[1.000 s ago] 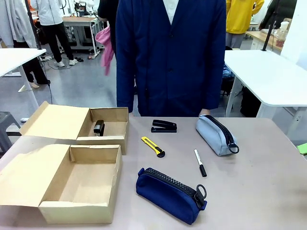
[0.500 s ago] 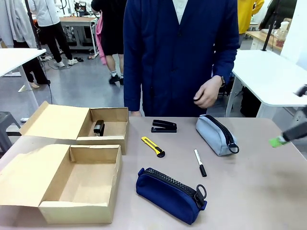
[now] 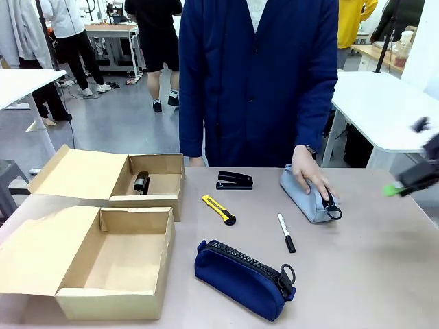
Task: Place items inside the box.
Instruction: Pick up a Pencil pouch or Stapler and place it inside the Mailer Box closest to the robot.
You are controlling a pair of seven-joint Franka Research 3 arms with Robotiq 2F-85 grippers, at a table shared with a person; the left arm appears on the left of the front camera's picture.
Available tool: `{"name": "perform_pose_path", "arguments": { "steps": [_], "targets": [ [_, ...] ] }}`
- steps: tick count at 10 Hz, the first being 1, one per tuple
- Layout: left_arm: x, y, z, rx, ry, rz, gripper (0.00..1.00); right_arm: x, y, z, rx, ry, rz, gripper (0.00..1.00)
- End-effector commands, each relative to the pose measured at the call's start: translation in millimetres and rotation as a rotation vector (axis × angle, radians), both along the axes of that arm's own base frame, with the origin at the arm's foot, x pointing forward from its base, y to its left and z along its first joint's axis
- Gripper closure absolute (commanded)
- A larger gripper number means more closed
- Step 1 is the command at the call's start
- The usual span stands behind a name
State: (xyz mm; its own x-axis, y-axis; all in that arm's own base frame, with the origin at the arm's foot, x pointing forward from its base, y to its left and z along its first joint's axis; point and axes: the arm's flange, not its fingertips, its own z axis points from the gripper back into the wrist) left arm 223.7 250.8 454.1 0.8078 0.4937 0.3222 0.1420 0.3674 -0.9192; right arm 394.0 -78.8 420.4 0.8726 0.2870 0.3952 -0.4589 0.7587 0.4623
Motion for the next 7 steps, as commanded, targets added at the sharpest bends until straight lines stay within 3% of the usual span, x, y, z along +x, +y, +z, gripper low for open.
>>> {"name": "perform_pose_path", "arguments": {
  "steps": [1,2,4,7],
  "targets": [
    [0.0,-1.2,1.6,-0.006,-0.027,-0.002,0.0,-69.8,-79.1,25.9,0.121,-0.062,-0.106,0.0],
    [0.0,-1.2,1.6,-0.006,-0.027,-0.002,0.0,-91.2,-93.6,22.9,0.15,-0.066,-0.122,0.0],
    [0.0,-1.2,1.6,-0.006,-0.027,-0.002,0.0,-106.9,-103.2,7.3,0.2,-0.088,-0.15,0.0],
    [0.0,-1.2,1.6,-0.006,-0.027,-0.002,0.0,-95.4,-97.5,-10.0,0.237,-0.079,-0.117,0.0]
  ]
}}
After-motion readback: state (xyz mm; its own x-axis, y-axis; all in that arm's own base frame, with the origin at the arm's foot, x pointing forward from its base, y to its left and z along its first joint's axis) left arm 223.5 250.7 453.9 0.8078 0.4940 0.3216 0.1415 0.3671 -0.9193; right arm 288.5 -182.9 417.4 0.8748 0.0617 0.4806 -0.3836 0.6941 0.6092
